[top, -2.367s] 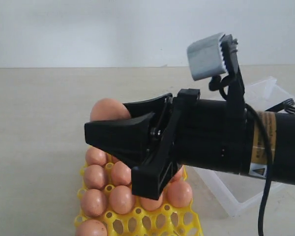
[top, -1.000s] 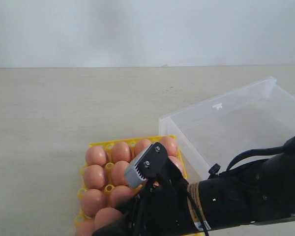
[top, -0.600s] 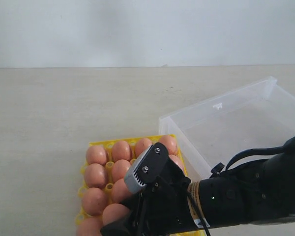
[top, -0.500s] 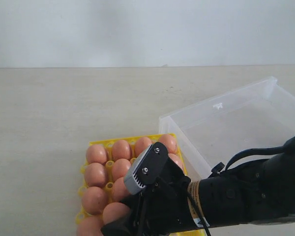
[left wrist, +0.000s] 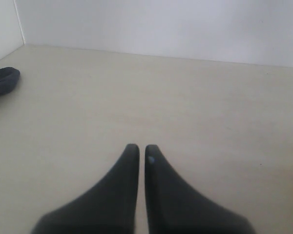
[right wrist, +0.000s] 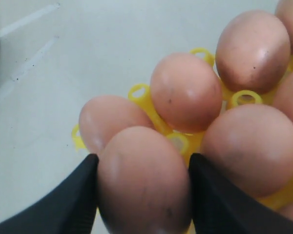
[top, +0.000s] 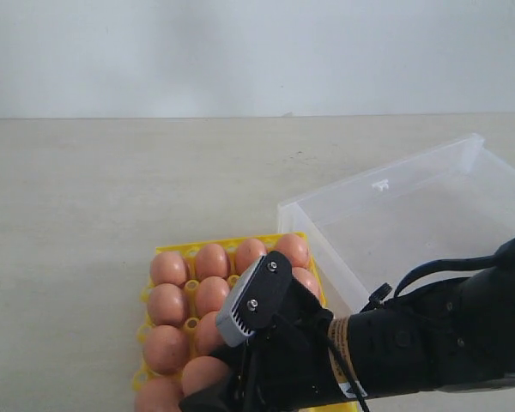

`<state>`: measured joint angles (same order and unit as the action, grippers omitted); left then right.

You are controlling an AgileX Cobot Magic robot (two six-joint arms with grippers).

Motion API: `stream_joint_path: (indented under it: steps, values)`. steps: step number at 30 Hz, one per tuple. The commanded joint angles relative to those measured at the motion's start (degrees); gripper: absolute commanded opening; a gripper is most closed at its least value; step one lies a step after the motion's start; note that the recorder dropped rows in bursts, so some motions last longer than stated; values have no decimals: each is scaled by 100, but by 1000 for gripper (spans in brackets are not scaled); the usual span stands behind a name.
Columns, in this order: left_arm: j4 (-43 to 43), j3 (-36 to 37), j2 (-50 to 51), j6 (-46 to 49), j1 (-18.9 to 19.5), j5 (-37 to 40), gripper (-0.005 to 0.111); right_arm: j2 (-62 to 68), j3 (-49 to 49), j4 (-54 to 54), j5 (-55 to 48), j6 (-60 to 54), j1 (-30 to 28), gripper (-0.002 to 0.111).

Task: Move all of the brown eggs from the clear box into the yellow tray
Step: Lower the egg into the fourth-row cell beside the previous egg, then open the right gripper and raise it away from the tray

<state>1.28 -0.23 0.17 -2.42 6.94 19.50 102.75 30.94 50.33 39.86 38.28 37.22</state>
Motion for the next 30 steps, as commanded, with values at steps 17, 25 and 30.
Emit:
stream_joint_path:
  steps: [17,25,30]
  values:
    - [0,23,-17,24,-19,-25,4,-165,5,-33,47,49,0,59]
    - [0,23,-17,24,-19,-25,4,-580,5,-78,34,15,0,59]
    - [0,23,-17,24,-19,-25,4,-924,5,-231,111,-52,0,59]
